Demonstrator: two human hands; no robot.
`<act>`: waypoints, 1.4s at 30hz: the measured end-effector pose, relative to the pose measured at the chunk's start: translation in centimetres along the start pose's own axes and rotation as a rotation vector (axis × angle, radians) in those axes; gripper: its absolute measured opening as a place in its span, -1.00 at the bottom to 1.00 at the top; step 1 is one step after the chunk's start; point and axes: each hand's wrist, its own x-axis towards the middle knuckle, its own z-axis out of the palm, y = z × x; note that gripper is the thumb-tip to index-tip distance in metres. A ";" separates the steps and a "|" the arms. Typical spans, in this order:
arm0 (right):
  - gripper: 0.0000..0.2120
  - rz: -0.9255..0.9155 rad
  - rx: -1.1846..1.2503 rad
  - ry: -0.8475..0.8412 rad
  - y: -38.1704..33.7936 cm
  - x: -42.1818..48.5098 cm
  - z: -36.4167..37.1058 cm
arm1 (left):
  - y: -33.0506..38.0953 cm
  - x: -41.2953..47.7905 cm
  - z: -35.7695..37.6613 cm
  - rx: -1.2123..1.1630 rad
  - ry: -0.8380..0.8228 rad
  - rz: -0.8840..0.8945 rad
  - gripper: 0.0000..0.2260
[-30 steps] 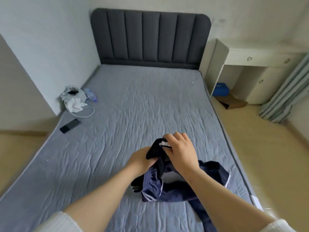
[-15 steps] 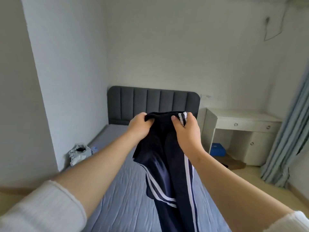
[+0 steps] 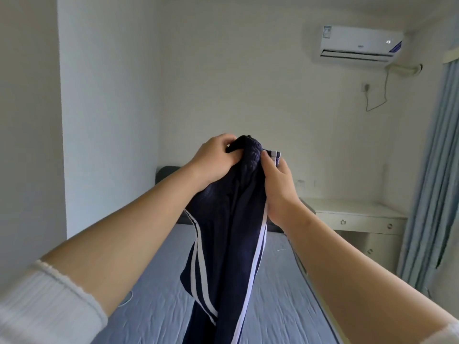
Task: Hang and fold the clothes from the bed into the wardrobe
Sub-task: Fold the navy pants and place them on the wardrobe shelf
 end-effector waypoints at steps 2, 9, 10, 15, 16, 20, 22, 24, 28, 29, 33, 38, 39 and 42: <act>-0.86 -0.005 -0.027 0.053 0.3 -0.2 0.0 | -0.6 -0.7 0.2 -0.002 -0.040 -0.032 -0.82; -0.87 -0.032 -0.004 0.185 0.8 0.2 -0.7 | -3.9 -3.3 0.0 -0.238 -0.399 -0.205 -0.83; -0.87 -0.029 -0.005 0.185 1.0 0.3 -0.9 | -4.3 -3.7 -0.1 -0.238 -0.524 -0.231 -0.77; -0.82 -0.006 -0.039 0.200 1.6 0.7 -1.8 | -5.8 -3.7 -0.8 -0.017 -0.721 -0.385 -0.76; -0.81 0.005 -0.036 0.213 1.6 0.8 -2.1 | -5.9 -3.3 -1.1 -0.014 -0.674 -0.418 -0.79; -0.84 0.044 -0.026 0.288 1.7 1.4 -3.4 | -5.5 -2.1 -2.5 -0.024 -0.547 -0.481 -0.86; -0.83 0.044 -0.051 0.288 1.7 1.8 -3.7 | -5.3 -1.7 -3.2 0.053 -0.525 -0.484 -0.88; -0.80 0.043 -0.074 0.284 1.6 2.1 -3.8 | -5.1 -1.4 -3.7 0.079 -0.490 -0.463 -0.87; -0.75 0.022 -0.123 0.329 1.3 2.9 -3.9 | -5.0 0.1 -4.6 -0.173 -0.230 -0.443 -0.83; -0.76 0.006 -0.135 0.339 1.1 3.1 -4.0 | -5.0 0.4 -4.9 -0.249 -0.176 -0.458 -0.82; -0.73 -0.057 -0.195 0.331 -0.3 3.7 -5.1 | -5.3 1.0 -6.8 -0.466 -0.174 -0.545 -0.81; -0.85 -0.089 -0.216 0.259 -1.6 3.9 -6.8 | -6.0 1.3 -8.9 -0.484 -0.168 -0.537 -0.79; -0.86 -0.080 -0.202 0.242 -1.7 4.0 -6.9 | -6.0 1.3 -9.1 -0.471 -0.172 -0.516 -0.79; -0.83 -0.003 -0.104 0.169 -2.1 4.2 -7.4 | -5.5 1.4 -9.9 -0.532 -0.184 -0.386 -0.75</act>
